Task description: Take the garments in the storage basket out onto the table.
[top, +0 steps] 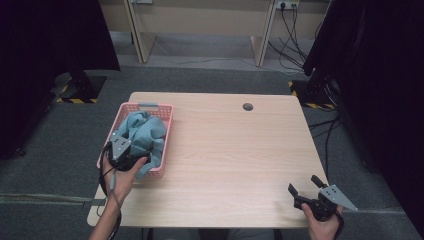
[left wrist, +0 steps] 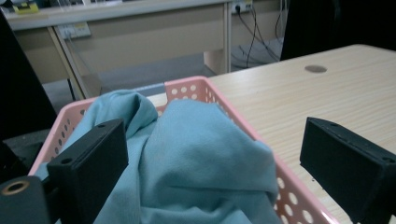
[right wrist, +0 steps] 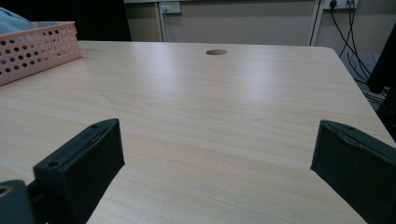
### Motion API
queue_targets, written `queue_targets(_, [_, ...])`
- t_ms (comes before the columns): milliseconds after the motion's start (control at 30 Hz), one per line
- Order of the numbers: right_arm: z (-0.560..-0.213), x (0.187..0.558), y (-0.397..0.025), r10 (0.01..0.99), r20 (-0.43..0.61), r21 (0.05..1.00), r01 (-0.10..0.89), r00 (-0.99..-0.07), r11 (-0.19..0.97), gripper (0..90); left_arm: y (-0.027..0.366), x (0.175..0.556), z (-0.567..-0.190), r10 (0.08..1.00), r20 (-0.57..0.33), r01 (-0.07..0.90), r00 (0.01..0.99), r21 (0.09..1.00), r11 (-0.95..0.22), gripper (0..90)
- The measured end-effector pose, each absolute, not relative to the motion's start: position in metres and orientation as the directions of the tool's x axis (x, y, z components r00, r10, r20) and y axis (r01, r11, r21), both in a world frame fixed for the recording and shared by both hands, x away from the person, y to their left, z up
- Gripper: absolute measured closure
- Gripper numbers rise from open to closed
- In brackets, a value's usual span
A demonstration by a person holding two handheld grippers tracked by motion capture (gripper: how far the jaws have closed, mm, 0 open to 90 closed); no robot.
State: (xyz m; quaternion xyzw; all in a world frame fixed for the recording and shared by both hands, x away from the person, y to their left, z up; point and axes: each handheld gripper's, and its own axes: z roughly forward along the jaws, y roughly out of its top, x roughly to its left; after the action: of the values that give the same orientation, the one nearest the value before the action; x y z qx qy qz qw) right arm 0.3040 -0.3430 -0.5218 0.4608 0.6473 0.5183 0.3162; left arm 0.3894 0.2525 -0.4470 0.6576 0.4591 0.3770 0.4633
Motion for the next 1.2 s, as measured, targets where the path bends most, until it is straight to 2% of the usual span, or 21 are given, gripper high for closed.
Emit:
queue_targets(367, [-0.522, 0.304, -0.342, 0.922, 0.066, 0.964, 0.264, -0.38, 0.04, 2.1, 0.248, 0.417, -0.451, 0.962, 0.101, 0.37, 0.253, 0.909, -0.192, 12.4])
queue_targets(500, [-0.522, 0.304, -0.342, 0.922, 0.067, 0.964, 0.265, -0.382, 0.039, 2.1, 0.246, 0.423, -0.452, 0.96, 0.11, 0.391, 0.257, 0.897, -0.207, 17.9])
queue_targets(600, [-0.522, 0.304, -0.342, 0.922, 0.064, 0.964, 0.263, -0.382, 0.042, 2.1, 0.244, 0.426, -0.452, 0.96, 0.114, 0.42, 0.254, 0.882, -0.216, 23.8])
queue_targets(767, [-0.522, 0.304, -0.342, 0.921, 0.067, 0.964, 0.262, -0.384, 0.039, 2.1, 0.242, 0.43, -0.453, 0.955, 0.135, 0.456, 0.264, 0.855, -0.247, 39.5])
queue_targets(833, [-0.522, 0.304, -0.342, 0.921, 0.068, 0.964, 0.263, -0.384, 0.038, 2.1, 0.241, 0.431, -0.455, 0.954, 0.139, 0.471, 0.267, 0.844, -0.255, 48.8])
queue_targets(900, [-0.522, 0.303, -0.342, 0.921, 0.067, 0.965, 0.261, -0.384, 0.039, 2.2, 0.241, 0.431, -0.455, 0.949, 0.146, 0.474, 0.279, 0.838, -0.269, 61.9])
queue_targets(967, [-0.522, 0.303, -0.342, 0.92, 0.066, 0.965, 0.26, -0.385, 0.04, 2.1, 0.24, 0.43, -0.456, 0.947, 0.159, 0.467, 0.279, 0.839, -0.279, 68.9])
queue_targets(1067, [-0.522, 0.303, -0.342, 0.92, 0.067, 0.965, 0.259, -0.385, 0.038, 2.1, 0.241, 0.429, -0.456, 0.948, 0.151, 0.453, 0.28, 0.85, -0.269, 72.7])
queue_targets(1100, [-0.522, 0.303, -0.343, 0.92, 0.068, 0.965, 0.259, -0.386, 0.038, 2.1, 0.242, 0.423, -0.454, 0.946, 0.138, 0.394, 0.293, 0.884, -0.251, 73.2])
queue_targets(1200, [-0.522, 0.303, -0.343, 0.92, 0.069, 0.965, 0.259, -0.387, 0.037, 2.1, 0.242, 0.423, -0.454, 0.946, 0.138, 0.394, 0.293, 0.884, -0.251, 74.9])
